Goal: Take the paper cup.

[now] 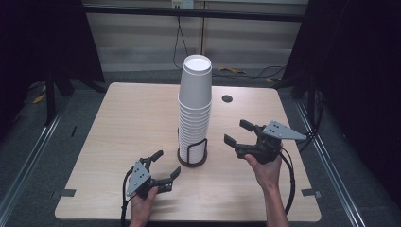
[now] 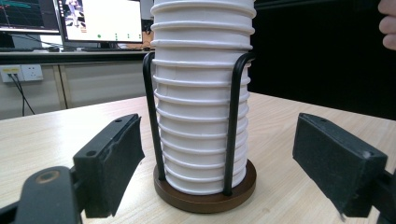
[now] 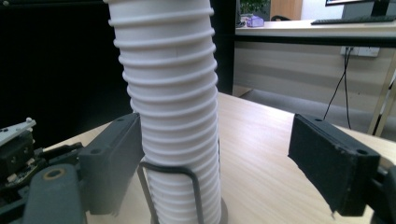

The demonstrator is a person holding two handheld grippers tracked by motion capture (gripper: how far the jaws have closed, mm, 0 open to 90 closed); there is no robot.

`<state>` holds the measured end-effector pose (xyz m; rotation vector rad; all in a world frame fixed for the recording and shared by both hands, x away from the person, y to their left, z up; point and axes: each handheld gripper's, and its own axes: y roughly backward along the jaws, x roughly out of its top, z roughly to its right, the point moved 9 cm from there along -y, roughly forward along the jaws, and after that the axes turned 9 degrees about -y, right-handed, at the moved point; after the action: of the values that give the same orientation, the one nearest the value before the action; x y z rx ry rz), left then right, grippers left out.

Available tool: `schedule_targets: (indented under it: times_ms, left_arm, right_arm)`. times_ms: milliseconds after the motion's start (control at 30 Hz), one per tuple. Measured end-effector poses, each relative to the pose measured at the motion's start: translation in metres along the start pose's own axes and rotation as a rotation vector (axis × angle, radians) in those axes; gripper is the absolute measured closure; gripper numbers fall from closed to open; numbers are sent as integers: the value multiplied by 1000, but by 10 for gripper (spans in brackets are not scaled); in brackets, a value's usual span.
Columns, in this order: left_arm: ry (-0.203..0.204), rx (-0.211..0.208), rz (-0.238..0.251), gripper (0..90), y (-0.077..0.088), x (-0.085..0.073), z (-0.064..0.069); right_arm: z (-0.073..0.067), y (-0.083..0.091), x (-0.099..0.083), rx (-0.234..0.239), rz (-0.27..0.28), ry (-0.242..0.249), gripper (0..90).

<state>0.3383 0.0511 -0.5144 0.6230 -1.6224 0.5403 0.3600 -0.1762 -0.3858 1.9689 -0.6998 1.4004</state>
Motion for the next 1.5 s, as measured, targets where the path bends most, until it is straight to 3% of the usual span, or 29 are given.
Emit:
schedule_targets:
  times_ms: [67, 400, 567, 700, 833, 1133, 1200, 1267, 1367, 1433, 1500]
  left_arm:
    - [0, 0, 0, 156, 0, 0, 0]
    - [0, 0, 0, 156, 0, 0, 0]
    - [-1, 0, 0, 157, 0, 0, 0]
    - [0, 0, 0, 157, 0, 0, 0]
    - [0, 0, 0, 158, 0, 0, 0]
    - [0, 0, 0, 158, 0, 0, 0]
    - [0, 0, 0, 158, 0, 0, 0]
    - [-1, 0, 0, 158, 0, 0, 0]
    - [-1, 0, 0, 158, 0, 0, 0]
    - [0, 0, 0, 158, 0, 0, 0]
    - [0, 0, 0, 158, 0, 0, 0]
  right_arm:
    - [-5, -1, 6, 35, 7, 5, 228]
    - [-20, -8, 38, 83, 30, 73, 233]
    - [-26, -12, 45, 100, -2, 117, 262]
    - [-28, -16, 54, 98, 12, 104, 194]
    - [-31, -17, 62, 112, 12, 98, 186]
    - [-36, -27, 79, 115, -4, 124, 271]
    - [-38, -28, 83, 140, -3, 114, 279]
    - [-38, -29, 88, 131, 17, 108, 281]
    - [-40, -29, 97, 133, 35, 105, 256]
    - [-41, -30, 101, 148, 30, 106, 192]
    - [-41, -33, 103, 159, 8, 102, 190]
